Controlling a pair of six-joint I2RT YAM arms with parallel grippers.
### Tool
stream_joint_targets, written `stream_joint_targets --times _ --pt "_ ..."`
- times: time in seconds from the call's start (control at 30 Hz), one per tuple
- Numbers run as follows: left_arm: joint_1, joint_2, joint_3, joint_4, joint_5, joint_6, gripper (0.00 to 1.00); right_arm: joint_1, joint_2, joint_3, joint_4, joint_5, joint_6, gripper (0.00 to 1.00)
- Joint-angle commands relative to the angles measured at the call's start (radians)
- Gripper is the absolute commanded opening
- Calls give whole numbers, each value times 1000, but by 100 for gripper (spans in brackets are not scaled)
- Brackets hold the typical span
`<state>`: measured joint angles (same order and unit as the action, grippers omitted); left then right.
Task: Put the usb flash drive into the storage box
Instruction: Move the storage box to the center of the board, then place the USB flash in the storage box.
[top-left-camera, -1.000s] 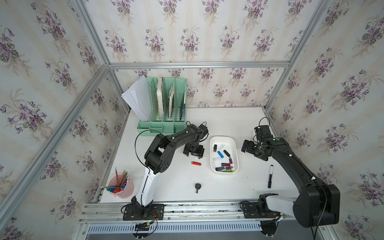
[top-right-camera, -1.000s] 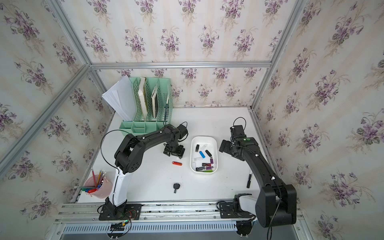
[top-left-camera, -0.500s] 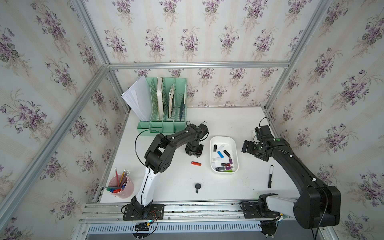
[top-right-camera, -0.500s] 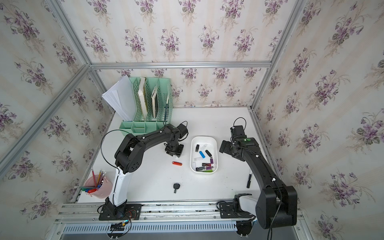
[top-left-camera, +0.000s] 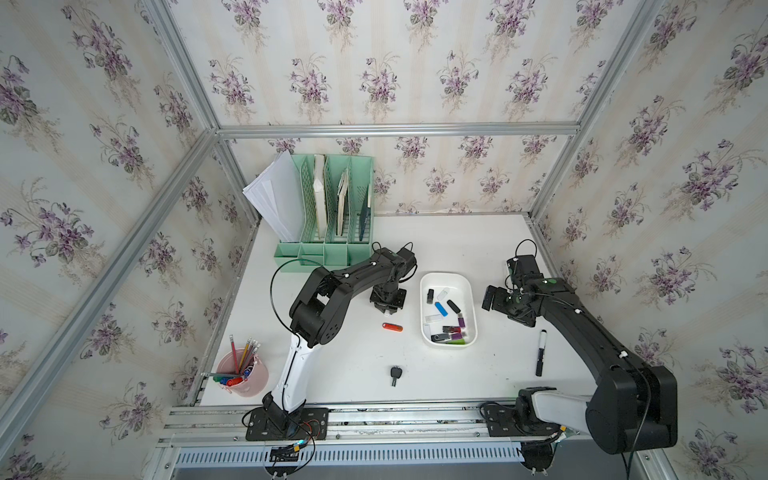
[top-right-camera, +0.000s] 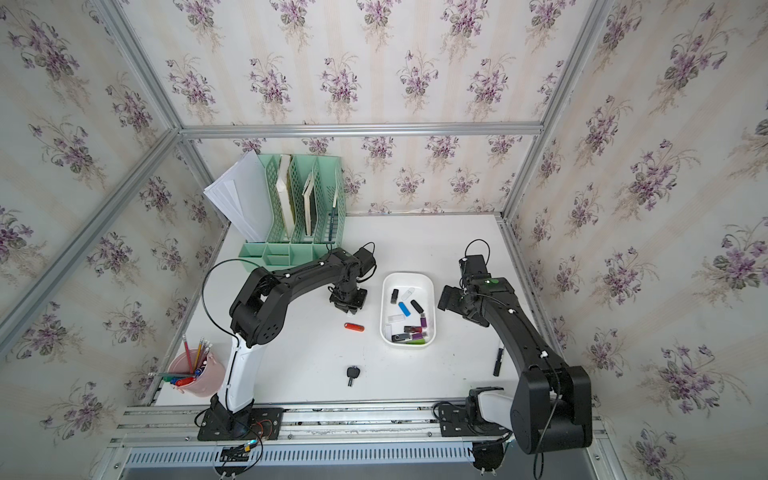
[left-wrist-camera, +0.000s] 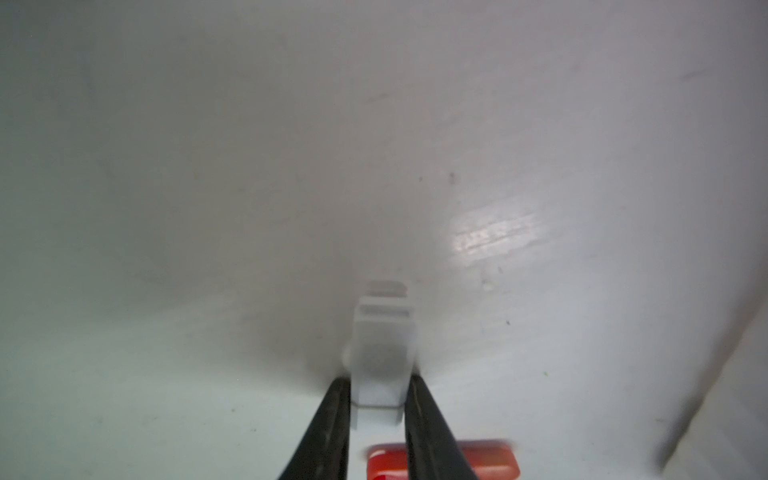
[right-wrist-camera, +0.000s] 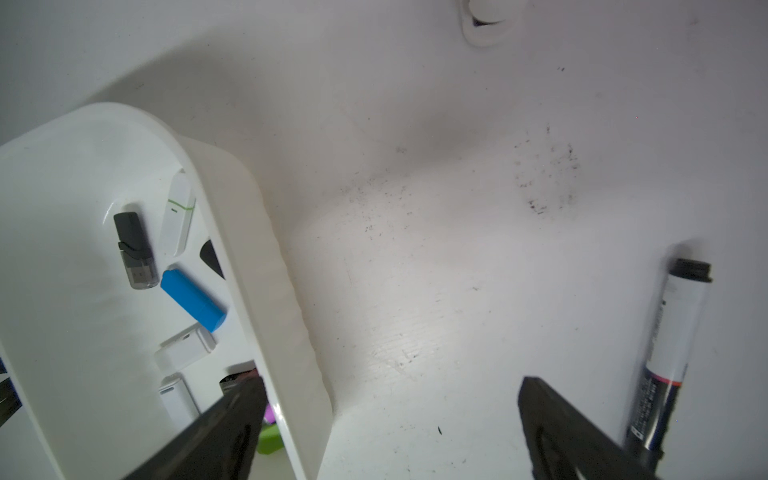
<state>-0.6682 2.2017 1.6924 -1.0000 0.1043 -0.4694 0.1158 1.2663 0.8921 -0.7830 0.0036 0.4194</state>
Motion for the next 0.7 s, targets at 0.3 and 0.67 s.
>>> stream_joint_targets --times 0.3,0.67 --pt "9 -48 17 -50 -11 25 25 0 102 -47 47 64 11 100" --pt "24 -118 128 -147 -35 43 25 56 169 -44 27 26 17 99"
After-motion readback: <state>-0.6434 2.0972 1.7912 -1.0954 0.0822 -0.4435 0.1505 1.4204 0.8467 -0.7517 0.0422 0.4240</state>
